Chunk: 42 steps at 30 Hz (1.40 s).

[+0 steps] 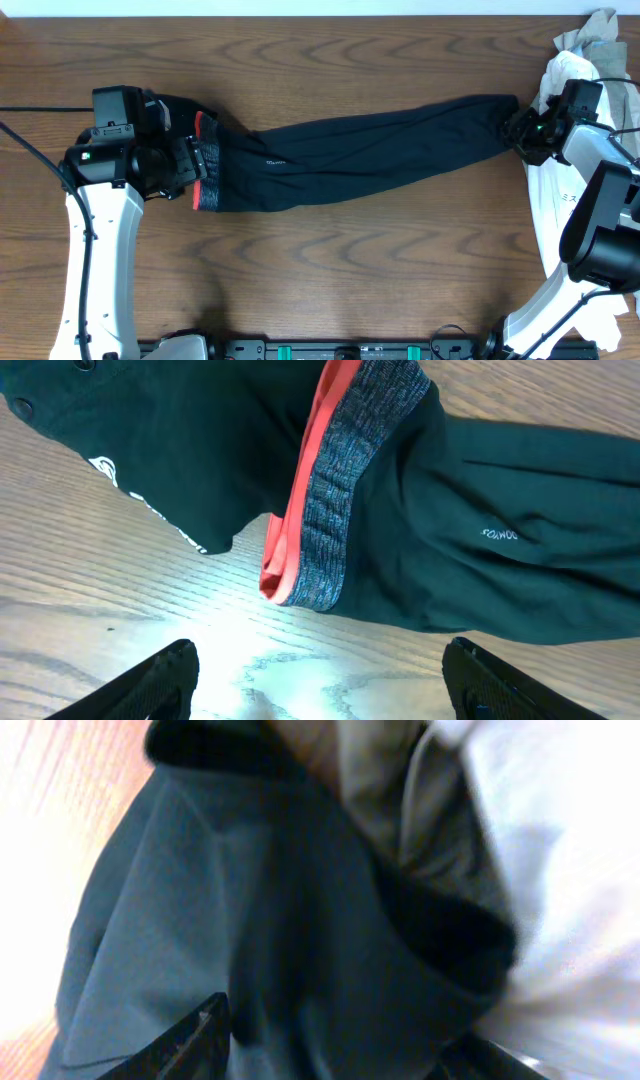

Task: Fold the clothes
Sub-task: 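Release the cuffs with the right gripper and lift it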

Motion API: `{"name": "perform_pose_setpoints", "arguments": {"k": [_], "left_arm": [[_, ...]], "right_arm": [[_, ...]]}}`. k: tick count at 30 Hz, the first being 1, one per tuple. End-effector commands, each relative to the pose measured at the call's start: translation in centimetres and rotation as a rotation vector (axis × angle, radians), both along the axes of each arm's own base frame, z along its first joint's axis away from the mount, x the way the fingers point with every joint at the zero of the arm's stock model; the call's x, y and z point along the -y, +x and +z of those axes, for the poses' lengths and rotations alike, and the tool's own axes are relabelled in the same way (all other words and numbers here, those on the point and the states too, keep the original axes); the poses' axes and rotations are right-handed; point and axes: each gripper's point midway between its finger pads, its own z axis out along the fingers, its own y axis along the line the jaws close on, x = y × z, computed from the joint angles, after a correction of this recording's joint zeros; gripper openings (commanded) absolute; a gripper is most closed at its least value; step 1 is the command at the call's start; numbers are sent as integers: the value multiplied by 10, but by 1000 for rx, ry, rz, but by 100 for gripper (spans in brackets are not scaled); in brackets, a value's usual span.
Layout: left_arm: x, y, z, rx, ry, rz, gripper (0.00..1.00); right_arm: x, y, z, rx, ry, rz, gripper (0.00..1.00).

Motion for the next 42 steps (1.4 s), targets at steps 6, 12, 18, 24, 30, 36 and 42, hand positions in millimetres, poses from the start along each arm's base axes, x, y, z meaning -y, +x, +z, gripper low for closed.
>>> {"name": "perform_pose_setpoints", "arguments": {"k": [6,12,18,24,30,36,42], "left_arm": [[-1,3,10,27,6,-8,80],[-2,5,11,38,8,-8,80],[-2,5,11,38,8,-8,80],[-2,4,10,34,7,-8,80],[-1,2,9,22,6,-8,80],[-1,-1,8,12,4,-8,80],[-1,-1,8,11,4,-8,80]], "right_arm": [[25,-18,21,-31,-108,-13,61],[61,-40,26,-47,-108,-45,41],[104,-55,15,-77,-153,-133,25],[135,-74,-2,-153,-220,-210,22],[170,-103,-5,-223,-260,-338,20],[191,-134,-6,-248,-172,-460,18],[185,-112,39,-67,-119,-407,18]]}}
